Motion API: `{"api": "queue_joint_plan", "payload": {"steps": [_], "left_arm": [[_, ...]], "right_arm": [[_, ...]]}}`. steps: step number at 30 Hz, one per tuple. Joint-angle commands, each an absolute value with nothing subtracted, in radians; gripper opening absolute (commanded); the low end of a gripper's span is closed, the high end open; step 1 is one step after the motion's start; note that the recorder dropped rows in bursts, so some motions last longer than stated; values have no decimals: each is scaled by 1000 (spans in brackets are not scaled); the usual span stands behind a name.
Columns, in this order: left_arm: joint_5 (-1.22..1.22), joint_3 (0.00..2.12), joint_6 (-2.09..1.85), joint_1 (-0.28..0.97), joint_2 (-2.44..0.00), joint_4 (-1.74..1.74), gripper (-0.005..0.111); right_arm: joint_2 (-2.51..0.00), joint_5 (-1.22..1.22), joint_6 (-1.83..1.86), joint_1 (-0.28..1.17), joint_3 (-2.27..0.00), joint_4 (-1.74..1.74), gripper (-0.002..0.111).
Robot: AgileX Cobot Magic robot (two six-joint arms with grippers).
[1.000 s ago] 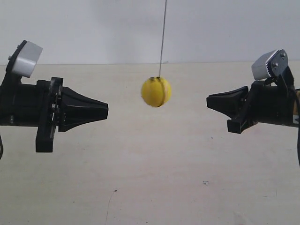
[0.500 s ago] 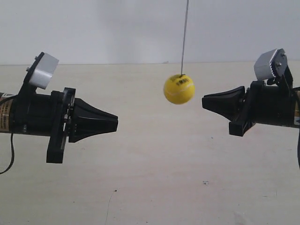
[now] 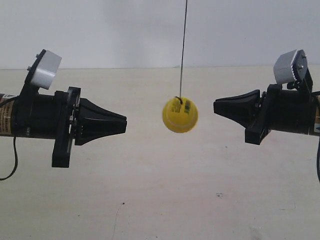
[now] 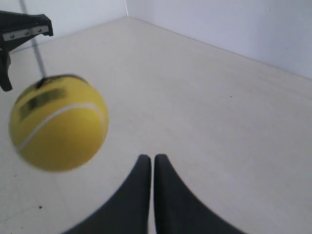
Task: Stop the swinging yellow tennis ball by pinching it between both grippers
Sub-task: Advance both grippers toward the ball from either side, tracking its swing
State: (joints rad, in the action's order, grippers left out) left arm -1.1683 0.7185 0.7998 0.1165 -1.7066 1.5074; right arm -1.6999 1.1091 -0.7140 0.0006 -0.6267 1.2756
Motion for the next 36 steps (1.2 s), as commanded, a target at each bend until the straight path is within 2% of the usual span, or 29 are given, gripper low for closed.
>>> {"api": "queue_joint_plan", "payload": {"steps": [1, 30, 36], "left_arm": [[-1221, 722, 797, 121, -1710, 1514, 5], [-1221, 722, 769, 128, -1710, 1450, 5], [-1148, 722, 747, 128, -1710, 1419, 5]], "right_arm": [[-1699, 1143, -708, 1, -630, 1277, 0], [-1699, 1165, -695, 1, -630, 1295, 0], [-1699, 1161, -670, 1, -630, 1279, 0]]}}
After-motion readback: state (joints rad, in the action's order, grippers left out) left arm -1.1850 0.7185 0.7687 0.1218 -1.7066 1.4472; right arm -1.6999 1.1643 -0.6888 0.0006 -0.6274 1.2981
